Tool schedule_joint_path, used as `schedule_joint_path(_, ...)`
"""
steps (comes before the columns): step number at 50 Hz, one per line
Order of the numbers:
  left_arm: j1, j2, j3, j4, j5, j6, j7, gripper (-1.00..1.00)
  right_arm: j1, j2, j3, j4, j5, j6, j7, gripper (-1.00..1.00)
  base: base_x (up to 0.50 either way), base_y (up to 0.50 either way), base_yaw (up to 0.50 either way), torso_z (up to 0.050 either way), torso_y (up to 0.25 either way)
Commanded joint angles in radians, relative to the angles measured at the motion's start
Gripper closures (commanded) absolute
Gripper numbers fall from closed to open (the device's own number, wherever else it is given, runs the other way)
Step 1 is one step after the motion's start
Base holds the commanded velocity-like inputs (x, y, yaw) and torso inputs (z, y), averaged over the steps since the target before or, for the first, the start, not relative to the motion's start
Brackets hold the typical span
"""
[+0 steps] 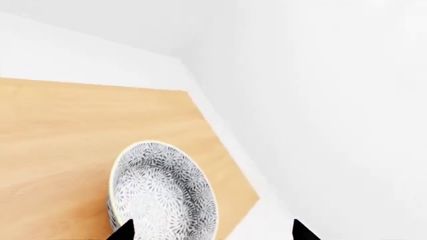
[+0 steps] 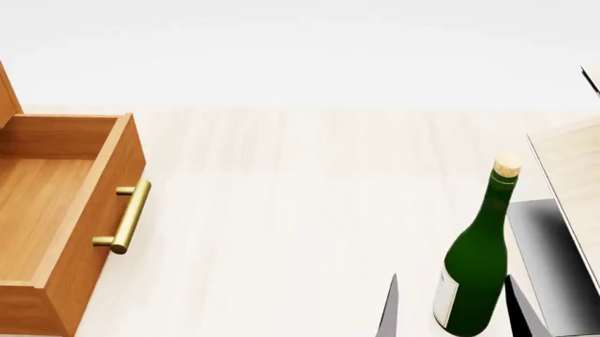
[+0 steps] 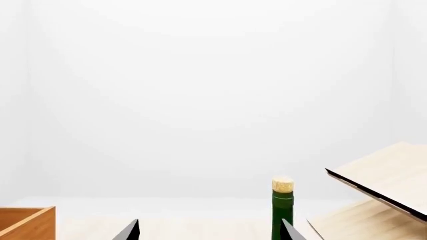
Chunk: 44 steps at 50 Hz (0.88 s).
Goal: Put the bowl on top of the cabinet.
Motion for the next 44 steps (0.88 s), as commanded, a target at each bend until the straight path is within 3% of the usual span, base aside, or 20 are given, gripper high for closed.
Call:
schedule_joint_path(1, 0.121, 0.079, -0.081, 0.512, -0.317, -0.273, -0.119, -1.0, -0.001, -0.02, 0.031, -0.004, -0.016, 0.008, -0.019, -1.0, 0.0, 0.0, 0.0, 0.0, 0.0)
schedule_joint_path(5, 0.258, 0.031, -0.125, 0.639, -0.891, -0.271, -0.484, -1.0, -0.004, -0.019, 0.03, -0.009, -0.017, 0.006, -0.017, -1.0, 0.0, 0.0, 0.0, 0.0, 0.0)
schedule_joint_path(7, 0.363, 0.028, -0.141, 0.777, -1.091, -0.268, -0.551, -1.0, -0.008, -0.017, 0.033, -0.01, -0.014, 0.0, -0.017, -1.0, 0.0, 0.0, 0.0, 0.0, 0.0)
schedule_joint_path(11, 0.503, 0.032, -0.205, 0.979, -1.234, -0.236, -0.561, -1.0, -0.011, -0.016, 0.04, -0.015, -0.011, -0.007, -0.015, -1.0, 0.0, 0.0, 0.0, 0.0, 0.0)
schedule_joint_path(13, 0.601, 0.052, -0.288, 1.154, -1.236, -0.226, -0.466, -1.0, -0.017, -0.016, 0.05, -0.02, -0.017, -0.021, -0.009, -1.0, 0.0, 0.0, 0.0, 0.0, 0.0)
schedule_joint_path(19, 0.85, 0.152, -0.469, 1.47, -1.064, -0.136, -0.098, -1.0, -0.031, -0.014, 0.069, -0.035, -0.018, -0.044, 0.0, -1.0, 0.0, 0.0, 0.0, 0.0, 0.0)
schedule_joint_path(20, 1.0, 0.051, -0.319, 1.47, -0.914, 0.014, -0.001, -1.0, -0.035, -0.014, 0.076, -0.04, -0.021, -0.052, 0.004, -1.0, 0.0, 0.0, 0.0, 0.0, 0.0)
schedule_joint_path(22, 1.3, -0.054, -0.019, 1.47, -0.614, 0.314, -0.044, -1.0, -0.039, -0.013, 0.084, -0.046, -0.024, -0.059, 0.008, -1.0, 0.0, 0.0, 0.0, 0.0, 0.0)
schedule_joint_path(23, 1.45, -0.075, 0.131, 1.47, -0.467, 0.464, -0.058, -1.0, -0.041, -0.013, 0.087, -0.048, -0.023, -0.062, 0.01, -1.0, 0.0, 0.0, 0.0, 0.0, 0.0)
schedule_joint_path(24, 1.6, -0.029, 0.211, 1.47, -0.319, 0.614, -0.024, -1.0, -0.046, -0.013, 0.097, -0.055, -0.02, -0.072, 0.013, -1.0, 0.0, 0.0, 0.0, 0.0, 0.0)
schedule_joint_path(25, 1.706, -0.005, 0.229, 1.465, -0.309, 0.764, -0.004, -1.0, -0.048, -0.013, 0.1, -0.058, -0.02, -0.075, 0.015, -1.0, 0.0, 0.0, 0.0, 0.0, 0.0)
schedule_joint_path(30, 1.858, 0.244, 0.323, 1.349, -0.067, 1.514, 0.214, -1.0, -0.079, -0.02, 0.125, -0.089, -0.043, -0.129, 0.03, -1.0, 0.0, 0.0, 0.0, 0.0, 0.0)
schedule_joint_path(32, 1.903, 0.316, 0.359, 1.288, -0.021, 1.683, 0.279, -1.0, -0.093, -0.024, 0.137, -0.101, -0.048, -0.156, 0.035, -1.0, 0.0, 0.0, 0.0, 0.0, 0.0)
schedule_joint_path(35, 1.935, 0.358, 0.404, 1.218, 0.016, 1.811, 0.347, -1.0, -0.103, -0.029, 0.141, -0.101, -0.054, -0.186, 0.034, -1.0, 0.0, 0.0, 0.0, 0.0, 0.0)
schedule_joint_path(44, 1.935, 0.35, 0.451, 1.141, -0.006, 1.869, 0.379, -1.0, -0.137, -0.037, 0.149, -0.11, -0.071, -0.282, 0.025, -1.0, 0.0, 0.0, 0.0, 0.0, 0.0)
